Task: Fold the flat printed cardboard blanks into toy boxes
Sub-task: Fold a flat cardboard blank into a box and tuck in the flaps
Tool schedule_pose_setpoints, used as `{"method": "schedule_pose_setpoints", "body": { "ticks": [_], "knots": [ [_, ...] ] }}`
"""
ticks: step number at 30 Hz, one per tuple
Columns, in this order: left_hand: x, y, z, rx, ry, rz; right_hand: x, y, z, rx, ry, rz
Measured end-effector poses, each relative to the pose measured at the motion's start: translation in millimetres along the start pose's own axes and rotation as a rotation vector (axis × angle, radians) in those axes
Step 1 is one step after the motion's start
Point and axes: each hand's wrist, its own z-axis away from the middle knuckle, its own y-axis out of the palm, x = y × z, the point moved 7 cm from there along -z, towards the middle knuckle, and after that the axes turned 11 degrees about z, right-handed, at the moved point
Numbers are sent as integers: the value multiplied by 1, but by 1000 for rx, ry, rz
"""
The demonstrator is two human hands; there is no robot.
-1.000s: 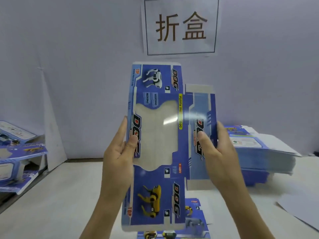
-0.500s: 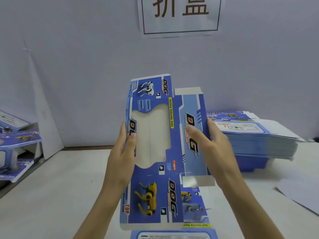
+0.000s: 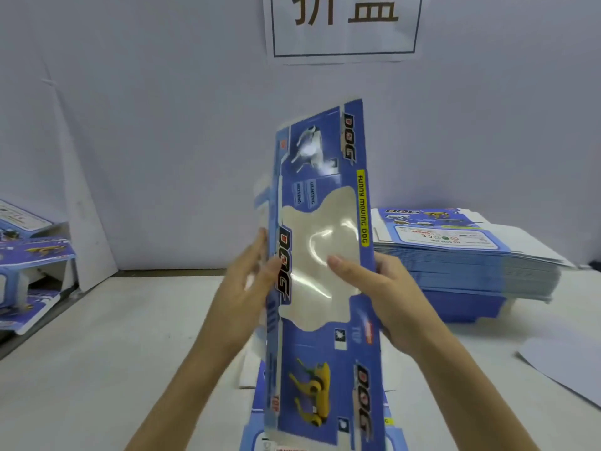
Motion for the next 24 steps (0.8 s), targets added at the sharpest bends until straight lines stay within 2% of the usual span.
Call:
{"method": "schedule_pose_setpoints", "body": {
  "ticks": [3,6,9,14,20,24],
  "knots": [
    [0,-25,-5,-39,-101,84,-8,-9,-1,2,44,-131],
    [10,-35,-6,-57,-174,83,-10,-14,-1,-28,44,-116],
    [11,-40,-6,-149,-126,150,-5,-17,-1,-77,17,-87],
    [0,-36,0,-203,-27,159,-7,-22,0,-121,31,-147],
    [-7,-24,1,-113,-43,148,3,-27,4,-73,-10,-140],
    [-12,-23,3,-121,-2,186,1,-34,2,-95,-7,-182]
  ]
}}
